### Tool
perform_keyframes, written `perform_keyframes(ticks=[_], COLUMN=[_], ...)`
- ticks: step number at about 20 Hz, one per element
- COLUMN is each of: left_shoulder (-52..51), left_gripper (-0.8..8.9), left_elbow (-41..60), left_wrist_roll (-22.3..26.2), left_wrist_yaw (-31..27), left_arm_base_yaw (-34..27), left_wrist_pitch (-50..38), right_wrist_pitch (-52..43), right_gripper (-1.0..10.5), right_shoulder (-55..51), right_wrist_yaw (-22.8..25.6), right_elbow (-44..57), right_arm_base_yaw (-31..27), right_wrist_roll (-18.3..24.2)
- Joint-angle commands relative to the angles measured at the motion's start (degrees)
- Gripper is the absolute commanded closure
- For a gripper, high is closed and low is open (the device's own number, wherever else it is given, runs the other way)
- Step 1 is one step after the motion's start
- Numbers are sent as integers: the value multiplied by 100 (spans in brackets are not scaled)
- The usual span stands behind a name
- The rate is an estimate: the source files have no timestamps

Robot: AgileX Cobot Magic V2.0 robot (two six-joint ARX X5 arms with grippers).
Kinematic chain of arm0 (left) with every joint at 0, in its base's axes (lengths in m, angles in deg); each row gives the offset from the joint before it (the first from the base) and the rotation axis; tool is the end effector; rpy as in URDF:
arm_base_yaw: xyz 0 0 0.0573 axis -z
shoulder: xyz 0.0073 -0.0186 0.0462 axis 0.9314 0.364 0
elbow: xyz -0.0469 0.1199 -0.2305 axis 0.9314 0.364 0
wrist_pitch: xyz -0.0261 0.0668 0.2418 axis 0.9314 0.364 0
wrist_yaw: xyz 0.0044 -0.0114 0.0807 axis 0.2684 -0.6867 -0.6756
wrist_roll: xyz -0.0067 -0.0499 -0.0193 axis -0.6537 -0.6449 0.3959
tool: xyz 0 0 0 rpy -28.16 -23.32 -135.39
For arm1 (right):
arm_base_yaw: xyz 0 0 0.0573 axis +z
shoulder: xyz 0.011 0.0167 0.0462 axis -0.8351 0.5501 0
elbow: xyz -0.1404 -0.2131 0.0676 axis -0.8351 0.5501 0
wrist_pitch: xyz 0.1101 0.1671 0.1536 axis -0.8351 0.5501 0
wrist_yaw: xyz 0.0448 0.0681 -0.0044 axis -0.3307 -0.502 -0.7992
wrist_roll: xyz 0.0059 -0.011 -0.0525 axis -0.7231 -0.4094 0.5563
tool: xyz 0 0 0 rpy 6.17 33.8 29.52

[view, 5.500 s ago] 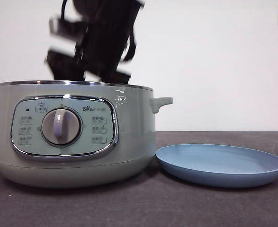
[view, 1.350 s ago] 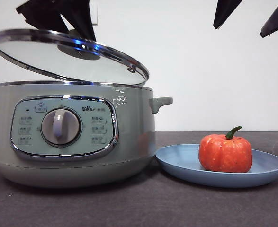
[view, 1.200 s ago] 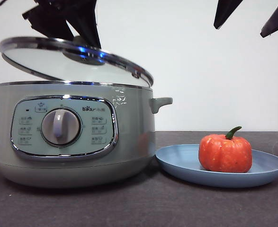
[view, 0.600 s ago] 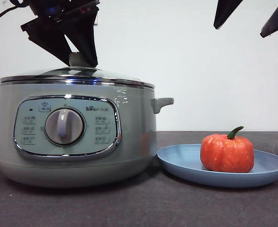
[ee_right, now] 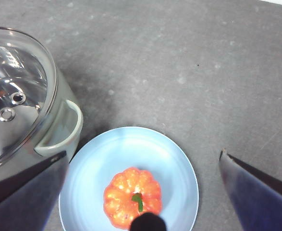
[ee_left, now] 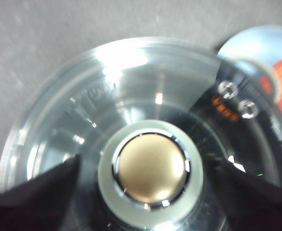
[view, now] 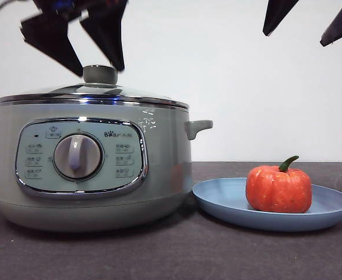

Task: Take the pumpkin out from the steamer,put the pumpkin in the blue plate,close the lid

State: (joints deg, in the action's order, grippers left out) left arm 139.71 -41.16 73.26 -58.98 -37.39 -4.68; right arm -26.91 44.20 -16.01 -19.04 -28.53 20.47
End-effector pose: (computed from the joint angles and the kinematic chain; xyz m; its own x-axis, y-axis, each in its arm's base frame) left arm 0.2445 -0.1477 0.3276 0.6028 -0.3363 -0.7236 0.5300 0.8467 0.0481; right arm 0.1863 0.0959 0.3281 0.7678 0.2867 -0.5730 -0.3755 0.9260 -0.0399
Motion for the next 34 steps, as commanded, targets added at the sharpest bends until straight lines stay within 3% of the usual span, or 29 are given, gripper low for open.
perform_keyframes(ticks=[1,3,4,5,6,7,8,10,14,17,21,25,34], left_shoulder=[-393,-800,-1047,-1241,-1469,-1631,-1814,-2232,-3373,-4057,-4144,-4083,-4022], left_gripper=[346,353,431,576,830,818,821,822,821,821,815,815,814], left_elbow=[-35,-35,-35,-35,-35,-33,-28,160,1436,2282,2350,2350,2350], left_wrist_roll=[55,28,15,20,85,87,85,81,74,76,39,37,39], left_wrist_yaw=[-28,-31,-46,-72,-170,-321,-553,-933,-953,-1032,-1051,-1040,-1038], left_arm_base_yaw=[15,17,17,17,17,17,17,17,17,17,17,17,17], left_wrist_pitch=[-39,66,166,267,404,492,584,522,-243,-664,-173,393,555], right_wrist_pitch=[-28,-24,-4,20,72,111,98,-184,-1574,-1593,-1325,-1370,-1191], right_gripper=[431,525,595,676,800,919,957,957,957,957,946,946,946], right_shoulder=[-55,-184,-289,-382,-496,-603,-748,-1143,-2356,-2844,-2846,-2767,-2691], right_wrist_yaw=[11,11,11,13,17,24,59,356,435,481,479,461,463], right_elbow=[-28,-28,-28,-26,-24,-9,63,415,1738,2201,2201,2194,2192], right_arm_base_yaw=[2,4,4,4,4,4,4,11,26,4,2,11,9], right_wrist_roll=[-44,-44,-44,-46,-44,-44,-44,-46,-173,-361,-754,-1626,-1633])
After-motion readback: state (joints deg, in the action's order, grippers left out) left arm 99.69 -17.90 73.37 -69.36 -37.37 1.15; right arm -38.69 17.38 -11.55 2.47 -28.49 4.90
